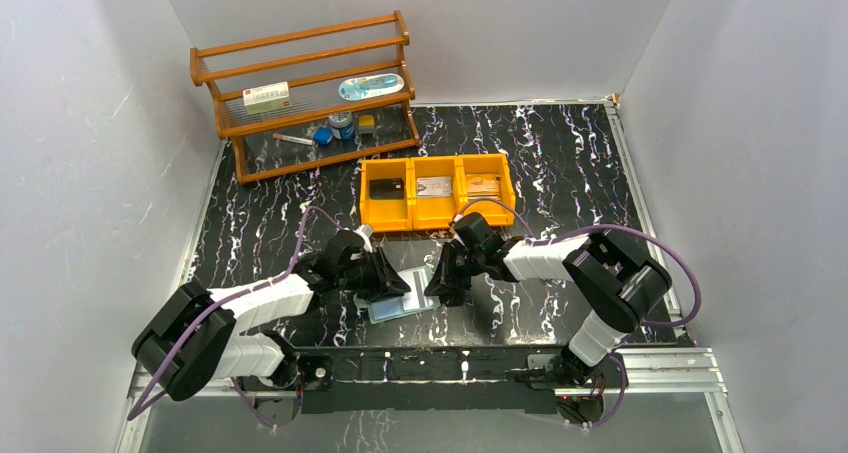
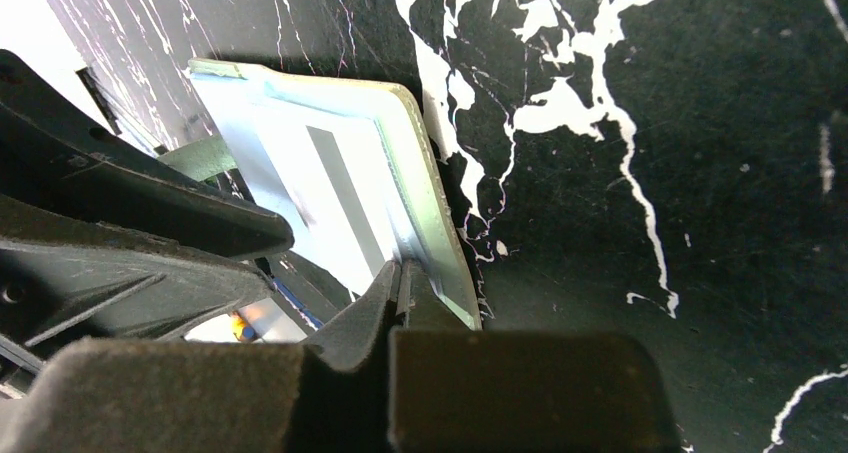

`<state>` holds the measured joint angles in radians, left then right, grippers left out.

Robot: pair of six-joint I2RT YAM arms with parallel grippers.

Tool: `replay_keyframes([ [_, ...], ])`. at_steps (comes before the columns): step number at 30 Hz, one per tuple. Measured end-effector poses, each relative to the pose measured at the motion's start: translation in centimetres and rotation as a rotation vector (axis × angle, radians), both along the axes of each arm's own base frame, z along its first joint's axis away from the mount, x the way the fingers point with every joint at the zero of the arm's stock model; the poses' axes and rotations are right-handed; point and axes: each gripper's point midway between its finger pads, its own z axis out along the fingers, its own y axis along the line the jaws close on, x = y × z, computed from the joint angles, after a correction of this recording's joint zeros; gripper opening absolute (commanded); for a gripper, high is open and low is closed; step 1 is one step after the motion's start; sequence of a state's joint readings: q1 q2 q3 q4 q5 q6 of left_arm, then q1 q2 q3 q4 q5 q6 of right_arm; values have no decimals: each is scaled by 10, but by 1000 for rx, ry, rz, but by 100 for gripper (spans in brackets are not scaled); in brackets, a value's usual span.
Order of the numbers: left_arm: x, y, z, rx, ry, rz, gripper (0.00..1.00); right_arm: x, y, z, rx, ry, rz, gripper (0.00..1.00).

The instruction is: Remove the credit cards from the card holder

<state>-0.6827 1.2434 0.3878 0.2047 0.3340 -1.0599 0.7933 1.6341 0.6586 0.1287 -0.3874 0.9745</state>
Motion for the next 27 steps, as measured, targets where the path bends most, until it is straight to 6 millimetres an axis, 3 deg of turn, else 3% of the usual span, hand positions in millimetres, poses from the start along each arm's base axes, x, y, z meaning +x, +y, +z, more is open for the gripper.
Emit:
replay_keyframes([
  [8, 2, -2, 1, -18, 3, 19, 31, 0, 1, 0, 2, 5, 0, 0],
  [14, -2, 11, -12, 55, 35, 49, 34, 0, 1, 0, 2, 7, 0, 0],
  [27, 0, 7, -15, 35, 35, 49, 22, 0, 2, 0, 5, 15, 0, 0],
])
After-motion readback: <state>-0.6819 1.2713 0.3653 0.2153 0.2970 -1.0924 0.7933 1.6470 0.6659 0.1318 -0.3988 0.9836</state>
